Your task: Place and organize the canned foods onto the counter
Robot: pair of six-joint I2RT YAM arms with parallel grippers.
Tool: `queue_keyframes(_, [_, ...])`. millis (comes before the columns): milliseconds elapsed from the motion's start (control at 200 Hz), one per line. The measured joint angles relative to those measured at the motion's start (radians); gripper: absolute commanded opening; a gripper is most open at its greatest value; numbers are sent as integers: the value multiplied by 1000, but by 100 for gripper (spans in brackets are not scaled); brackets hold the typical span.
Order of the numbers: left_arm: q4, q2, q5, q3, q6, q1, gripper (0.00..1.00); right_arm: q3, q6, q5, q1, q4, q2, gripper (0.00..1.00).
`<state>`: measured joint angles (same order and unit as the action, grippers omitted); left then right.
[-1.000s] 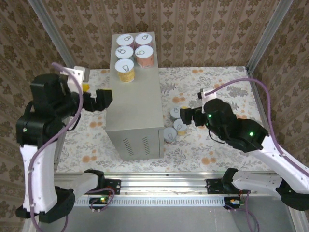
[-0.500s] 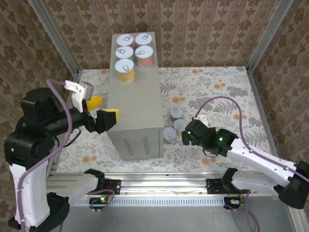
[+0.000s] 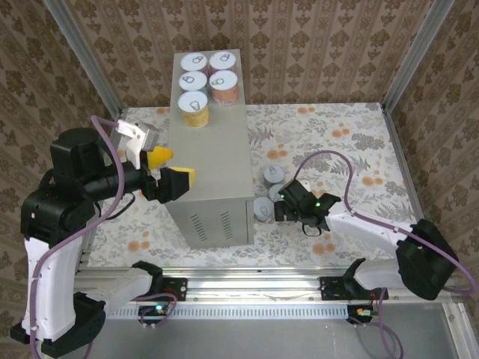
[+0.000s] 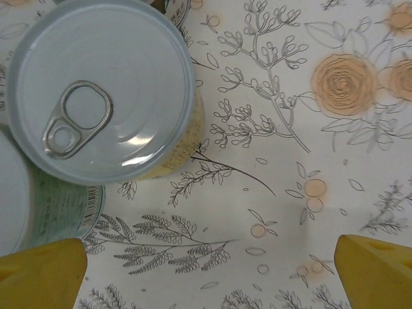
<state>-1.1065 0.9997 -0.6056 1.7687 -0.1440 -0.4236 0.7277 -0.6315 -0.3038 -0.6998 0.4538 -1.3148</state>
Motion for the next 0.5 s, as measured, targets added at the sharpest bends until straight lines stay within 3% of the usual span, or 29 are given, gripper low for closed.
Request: queue_keyframes(500, [2,20,46,5,1,-9,100,110,81,-2,70,-62,-171,97])
